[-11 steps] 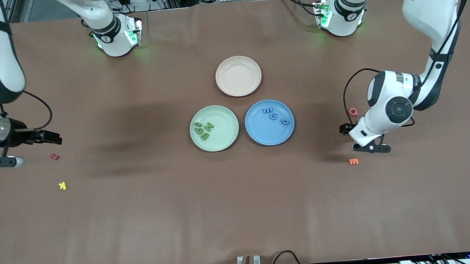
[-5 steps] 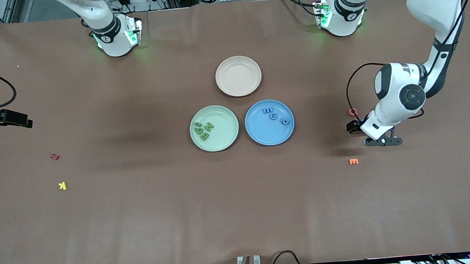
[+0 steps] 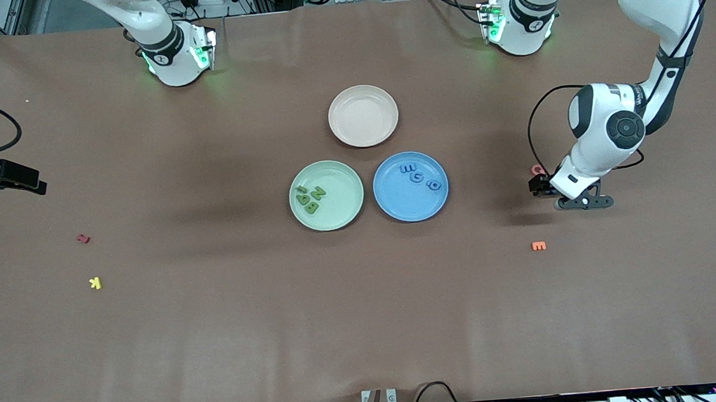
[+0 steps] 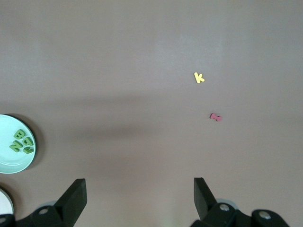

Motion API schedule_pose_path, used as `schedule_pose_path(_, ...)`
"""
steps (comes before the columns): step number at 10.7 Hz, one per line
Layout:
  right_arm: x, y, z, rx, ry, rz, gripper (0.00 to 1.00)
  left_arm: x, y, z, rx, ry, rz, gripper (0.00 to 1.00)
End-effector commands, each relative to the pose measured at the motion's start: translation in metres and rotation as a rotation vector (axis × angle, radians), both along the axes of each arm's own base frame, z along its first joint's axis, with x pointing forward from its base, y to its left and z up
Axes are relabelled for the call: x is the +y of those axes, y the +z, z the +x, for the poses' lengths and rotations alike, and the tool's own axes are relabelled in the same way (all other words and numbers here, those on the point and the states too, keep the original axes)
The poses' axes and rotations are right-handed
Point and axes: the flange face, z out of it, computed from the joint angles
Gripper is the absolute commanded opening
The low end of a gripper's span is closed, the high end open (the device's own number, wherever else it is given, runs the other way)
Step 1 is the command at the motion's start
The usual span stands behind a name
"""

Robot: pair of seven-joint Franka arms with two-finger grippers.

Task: Sort letters by color into matching plates
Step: 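Lower the left gripper and grasp the blue X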

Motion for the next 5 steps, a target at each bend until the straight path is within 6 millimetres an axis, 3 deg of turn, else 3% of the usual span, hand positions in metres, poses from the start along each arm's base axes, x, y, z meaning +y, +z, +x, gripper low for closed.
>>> schedule_pose_path(1, 0.006, 0.022, -0.006, -0.036, 0.021, 0.006, 1.0, 0.005, 0.004, -0.01, -0.006, 0.001, -0.006, 1.0)
schedule_pose_path(5, -0.001, 0.029, -0.024, -0.112, 0.002, -0.002, 1.0, 0.009, -0.001, -0.011, 0.004, 0.008, -0.005, 1.0)
